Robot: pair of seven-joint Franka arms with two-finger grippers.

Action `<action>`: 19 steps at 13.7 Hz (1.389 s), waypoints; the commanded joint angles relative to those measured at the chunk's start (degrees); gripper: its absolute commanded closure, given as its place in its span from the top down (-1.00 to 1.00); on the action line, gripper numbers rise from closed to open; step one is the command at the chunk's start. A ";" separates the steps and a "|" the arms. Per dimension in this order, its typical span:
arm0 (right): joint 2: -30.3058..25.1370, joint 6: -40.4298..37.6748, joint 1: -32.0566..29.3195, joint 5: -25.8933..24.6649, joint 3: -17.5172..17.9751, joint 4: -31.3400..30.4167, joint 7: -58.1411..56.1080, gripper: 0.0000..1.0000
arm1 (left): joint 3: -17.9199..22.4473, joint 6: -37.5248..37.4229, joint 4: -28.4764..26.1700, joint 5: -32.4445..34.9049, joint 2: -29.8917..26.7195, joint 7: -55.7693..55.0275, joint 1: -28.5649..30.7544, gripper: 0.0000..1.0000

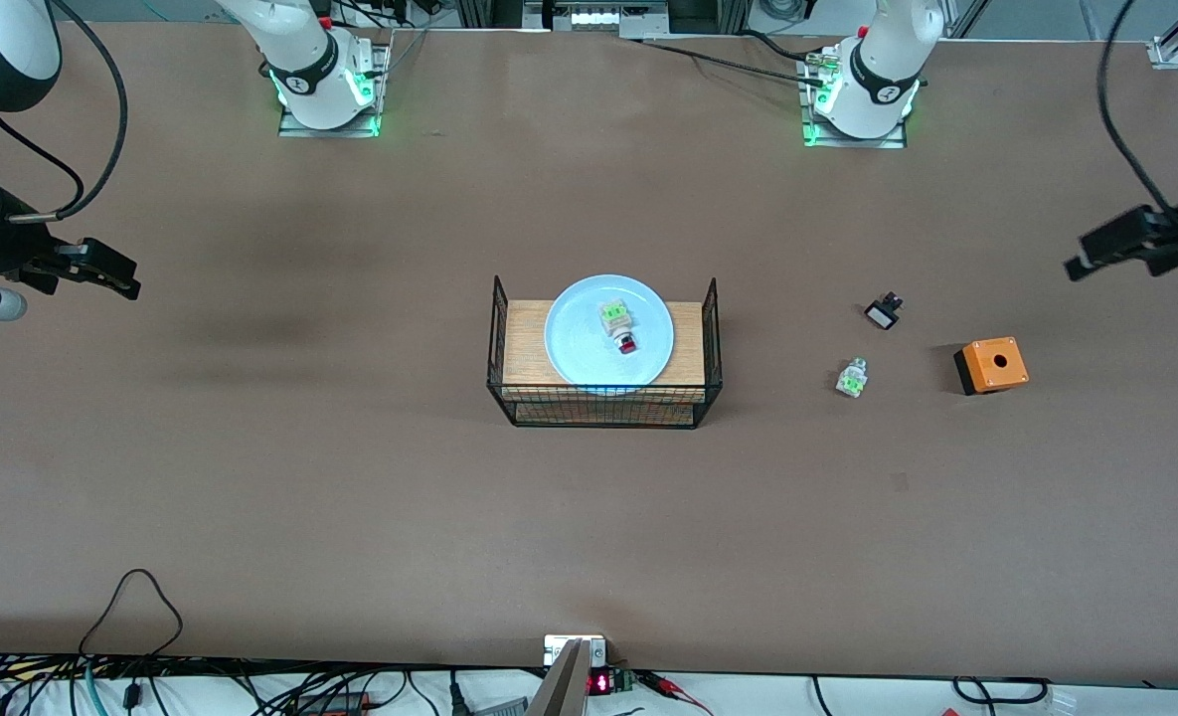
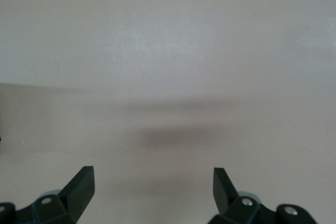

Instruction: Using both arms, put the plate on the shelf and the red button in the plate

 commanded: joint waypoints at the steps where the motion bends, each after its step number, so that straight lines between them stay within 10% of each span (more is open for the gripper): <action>1: -0.12 0.58 -1.11 1.05 0.28 -0.37 0.32 1.00 | -0.17 5.47 -7.05 1.13 -2.83 0.96 0.14 1.00; 9: -0.20 0.32 -1.46 1.40 0.37 -0.28 0.23 1.00 | -0.26 13.93 0.02 6.20 7.79 0.71 -1.78 1.00; 19: -0.29 0.50 -1.37 1.31 0.37 -0.28 0.05 1.00 | -6.06 5.59 0.67 3.15 2.45 0.18 5.24 1.00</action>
